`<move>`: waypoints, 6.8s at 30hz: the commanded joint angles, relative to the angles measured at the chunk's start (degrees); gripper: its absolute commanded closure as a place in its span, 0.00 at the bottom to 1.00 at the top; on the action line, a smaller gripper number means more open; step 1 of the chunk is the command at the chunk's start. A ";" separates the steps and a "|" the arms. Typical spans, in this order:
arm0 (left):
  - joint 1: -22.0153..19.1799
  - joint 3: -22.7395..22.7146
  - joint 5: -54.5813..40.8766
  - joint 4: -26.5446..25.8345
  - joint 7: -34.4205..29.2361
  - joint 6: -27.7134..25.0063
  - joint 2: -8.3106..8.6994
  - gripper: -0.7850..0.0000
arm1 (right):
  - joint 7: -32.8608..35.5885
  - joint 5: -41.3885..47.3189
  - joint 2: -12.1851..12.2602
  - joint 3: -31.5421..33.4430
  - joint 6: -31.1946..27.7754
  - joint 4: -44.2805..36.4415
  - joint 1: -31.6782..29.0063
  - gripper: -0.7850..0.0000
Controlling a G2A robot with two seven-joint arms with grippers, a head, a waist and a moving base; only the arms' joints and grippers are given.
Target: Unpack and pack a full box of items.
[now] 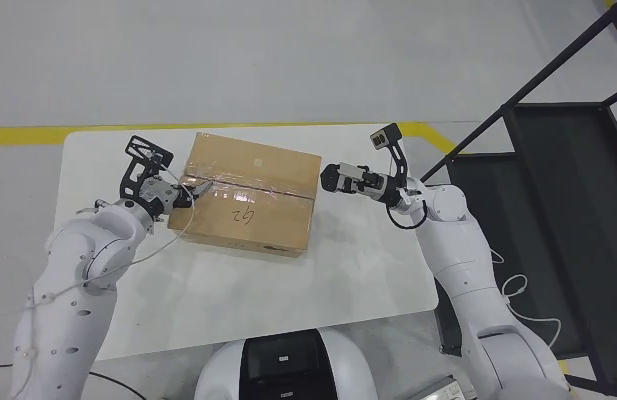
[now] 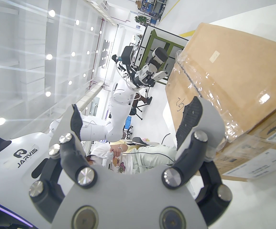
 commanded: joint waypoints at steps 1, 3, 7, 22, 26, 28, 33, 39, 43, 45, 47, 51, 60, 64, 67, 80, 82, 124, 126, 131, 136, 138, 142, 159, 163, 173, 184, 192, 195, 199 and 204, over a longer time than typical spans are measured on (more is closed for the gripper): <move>-0.90 0.25 0.96 0.20 -0.18 -0.31 0.02 0.00 | 0.00 0.00 0.00 0.00 0.00 -0.01 -0.01 0.00; -0.96 0.44 1.11 -0.36 -0.19 -1.62 0.08 0.00 | 0.00 0.00 0.00 0.00 0.00 -0.01 -0.01 0.00; -0.83 0.03 0.93 -2.06 -1.16 -4.89 0.37 0.00 | 0.00 0.00 0.00 0.00 0.00 -0.01 -0.01 0.00; -4.19 2.65 0.79 -1.76 -8.46 -3.91 0.30 0.00 | 0.00 0.00 0.00 0.00 0.00 -0.01 -0.01 0.00; -6.17 4.08 -0.76 -0.46 -11.05 -3.01 0.04 0.12 | 0.00 0.00 0.00 0.00 0.00 -0.01 -0.01 0.00; -6.79 4.44 -1.42 -0.19 -11.83 -2.95 -0.01 0.18 | 0.00 0.00 0.00 0.00 0.00 -0.01 -0.01 0.00; -7.46 4.94 -2.14 -0.33 -13.31 -2.91 -0.02 0.53 | 0.00 0.00 0.00 0.00 0.00 -0.01 -0.01 0.00; -7.85 5.44 -2.34 -0.26 -14.36 -3.17 0.03 0.53 | 0.00 0.00 0.00 0.00 0.00 -0.01 -0.01 0.00; -8.71 6.26 -1.87 0.66 -14.82 -2.57 -0.06 0.55 | 0.00 0.00 0.00 0.00 0.00 -0.01 -0.01 0.00; -9.10 6.70 -1.82 1.07 -14.84 -2.41 -0.11 0.54 | 0.00 0.00 0.00 0.00 0.00 -0.01 -0.01 0.00; -9.60 7.21 -1.82 1.62 -15.02 -2.38 -0.18 0.54 | 0.00 0.00 0.00 0.00 0.00 -0.01 -0.01 0.00; -10.51 8.21 -1.47 2.47 -15.20 -2.32 -0.31 0.62 | 0.00 0.00 0.00 0.00 0.00 -0.01 -0.01 0.00; -10.63 8.42 -1.12 2.44 -15.43 -1.86 -0.26 1.00 | 0.00 0.00 0.00 0.00 0.00 -0.01 -0.01 0.00; -9.70 7.62 -1.42 2.26 -15.14 -1.45 -0.10 1.00 | 0.00 0.00 0.00 0.00 0.00 -0.01 -0.01 0.00; -8.74 6.81 -2.15 2.15 -13.80 -0.70 -0.02 1.00 | 0.00 0.00 0.00 0.00 0.00 -0.01 -0.01 0.00; -4.62 3.99 -4.13 0.38 -5.99 0.43 0.28 1.00 | -5.45 -4.76 -0.33 -4.48 4.10 0.38 0.57 0.00; -4.20 3.66 -4.26 0.17 -5.16 0.42 0.33 1.00 | -7.69 -7.05 -0.56 -6.10 3.82 1.63 1.56 0.00; 4.05 -0.91 -5.17 -1.00 19.06 8.37 -0.06 1.00 | -17.14 -19.03 0.69 -11.89 -1.66 2.64 3.51 0.00; 3.69 -0.16 -5.08 -0.25 18.54 8.94 -0.22 1.00 | -17.10 -18.93 0.80 -11.89 -1.60 2.51 3.48 0.00; 2.11 -0.20 -6.88 1.65 16.81 4.37 -0.18 1.00 | -17.28 -18.81 1.06 -11.95 -1.65 2.18 3.36 0.00; 2.57 -1.41 -1.05 -0.04 15.53 0.85 0.43 0.00 | -17.31 -18.28 1.24 -12.11 -1.77 1.93 3.21 0.00; 2.70 -1.69 0.74 -1.37 14.41 -0.02 0.61 0.00 | -17.32 -18.06 1.30 -12.25 -1.78 1.90 3.19 0.00; 3.33 -1.35 2.29 -4.34 10.27 -7.20 1.15 0.00 | -17.44 -17.65 1.39 -12.60 -1.77 1.98 3.18 0.00; -6.17 1.89 -13.53 5.74 -7.40 -9.18 0.86 0.00 | -17.46 -16.62 1.85 -13.44 -1.98 3.12 3.73 0.00; -5.51 0.73 -13.26 4.89 -5.53 -9.99 1.15 0.00 | -17.50 -16.61 1.89 -13.88 -2.04 3.03 3.85 0.00; -2.42 -0.50 -18.22 2.88 -2.33 -19.27 1.86 0.00 | -18.02 -16.98 1.99 -15.07 -2.18 3.24 3.69 0.00; -11.01 3.91 -31.77 13.35 -11.43 -22.14 1.91 0.00 | -18.82 -16.88 2.14 -15.69 -2.12 3.51 3.90 0.00; -12.17 4.08 -33.06 16.70 -11.51 -19.15 2.19 0.00 | -18.93 -16.67 2.30 -15.97 -2.18 3.52 4.12 0.00; -12.42 4.11 -33.73 17.91 -10.85 -18.82 2.26 0.00 | -18.92 -16.66 2.32 -16.22 -2.09 3.53 4.23 0.00; -12.76 4.04 -35.77 19.94 -9.37 -18.77 2.29 0.00 | -19.05 -16.56 2.36 -16.43 -2.04 3.66 4.32 0.00; -13.39 3.93 -40.78 22.85 -8.80 -21.22 2.38 0.00 | -19.25 -16.65 2.43 -16.67 -2.09 3.76 4.40 0.00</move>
